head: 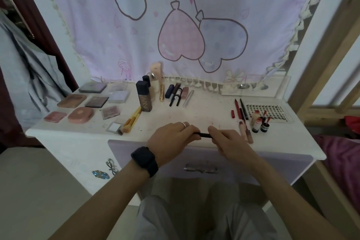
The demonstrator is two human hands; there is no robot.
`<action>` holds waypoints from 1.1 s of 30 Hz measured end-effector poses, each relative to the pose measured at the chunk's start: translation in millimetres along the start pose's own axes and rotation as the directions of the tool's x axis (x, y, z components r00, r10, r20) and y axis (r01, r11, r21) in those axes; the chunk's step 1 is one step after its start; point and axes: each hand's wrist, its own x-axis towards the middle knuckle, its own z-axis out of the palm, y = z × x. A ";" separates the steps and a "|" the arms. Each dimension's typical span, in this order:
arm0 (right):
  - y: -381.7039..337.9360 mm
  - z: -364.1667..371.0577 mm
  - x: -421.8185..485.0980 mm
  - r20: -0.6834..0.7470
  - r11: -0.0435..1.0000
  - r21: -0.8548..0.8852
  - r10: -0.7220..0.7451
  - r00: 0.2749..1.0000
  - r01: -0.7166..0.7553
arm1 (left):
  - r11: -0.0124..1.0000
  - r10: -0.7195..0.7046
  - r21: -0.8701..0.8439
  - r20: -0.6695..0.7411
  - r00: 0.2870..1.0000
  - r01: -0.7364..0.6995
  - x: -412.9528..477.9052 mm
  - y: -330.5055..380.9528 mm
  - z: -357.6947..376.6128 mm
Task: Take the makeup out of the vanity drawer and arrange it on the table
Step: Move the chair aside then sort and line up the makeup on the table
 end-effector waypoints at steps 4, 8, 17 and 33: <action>7.5 -19.8 -8.9 -0.001 0.985 -0.157 -0.075 0.997 0.074 | 0.997 0.078 0.012 -0.100 0.992 -0.077 -17.1 -8.4 -4.1; 5.8 -22.3 -11.5 0.033 0.970 -0.212 -0.117 0.993 0.122 | 0.997 0.073 0.020 -0.136 0.988 -0.071 -17.0 -6.7 -3.3; 13.3 -46.8 -30.7 -0.180 0.965 0.253 -0.022 0.983 0.068 | 0.777 -0.453 -0.471 0.041 0.890 0.417 -30.6 -47.8 -4.0; 24.6 17.1 -31.3 -0.178 0.907 0.419 0.124 0.976 -0.039 | 0.228 -0.566 -0.900 0.188 0.803 0.372 18.6 30.6 25.4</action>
